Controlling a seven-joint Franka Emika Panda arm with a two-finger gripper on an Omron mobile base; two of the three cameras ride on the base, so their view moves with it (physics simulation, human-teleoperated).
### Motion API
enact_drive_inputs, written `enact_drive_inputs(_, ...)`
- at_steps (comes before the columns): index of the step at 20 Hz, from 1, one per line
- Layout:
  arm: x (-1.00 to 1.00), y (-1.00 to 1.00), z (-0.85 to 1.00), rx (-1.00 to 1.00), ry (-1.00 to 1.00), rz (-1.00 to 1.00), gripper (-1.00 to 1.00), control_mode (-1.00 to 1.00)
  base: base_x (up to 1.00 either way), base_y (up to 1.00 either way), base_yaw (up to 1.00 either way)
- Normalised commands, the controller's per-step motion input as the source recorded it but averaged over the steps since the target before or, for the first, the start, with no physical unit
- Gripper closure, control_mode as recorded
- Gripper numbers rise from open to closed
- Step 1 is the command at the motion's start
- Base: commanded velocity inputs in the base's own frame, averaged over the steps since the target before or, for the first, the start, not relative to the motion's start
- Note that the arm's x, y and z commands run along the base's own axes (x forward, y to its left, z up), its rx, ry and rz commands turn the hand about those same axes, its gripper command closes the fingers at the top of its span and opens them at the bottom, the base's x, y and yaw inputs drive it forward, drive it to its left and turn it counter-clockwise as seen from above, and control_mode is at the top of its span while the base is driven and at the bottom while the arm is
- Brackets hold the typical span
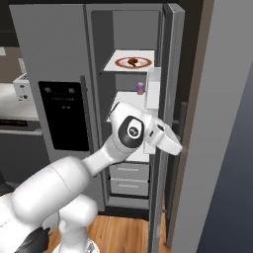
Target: Retrieve the chicken drumstick from the fridge and place it on the saucepan with marinade on the stove.
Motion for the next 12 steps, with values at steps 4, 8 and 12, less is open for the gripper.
enact_drive_inputs(4,-0.06,0.03,0.04,0.00,-0.01,0.00,-1.00,-1.00,0.00,0.00,0.00)
enact_drive_inputs(8,-0.81,0.40,0.91,0.00,-0.06,-0.01,-1.00,-1.00,0.00,0.00,0.00)
enact_drive_inputs(12,-1.00,0.66,1.00,-0.03,-0.05,0.00,-1.00,-1.00,0.00,0.00,0.00)
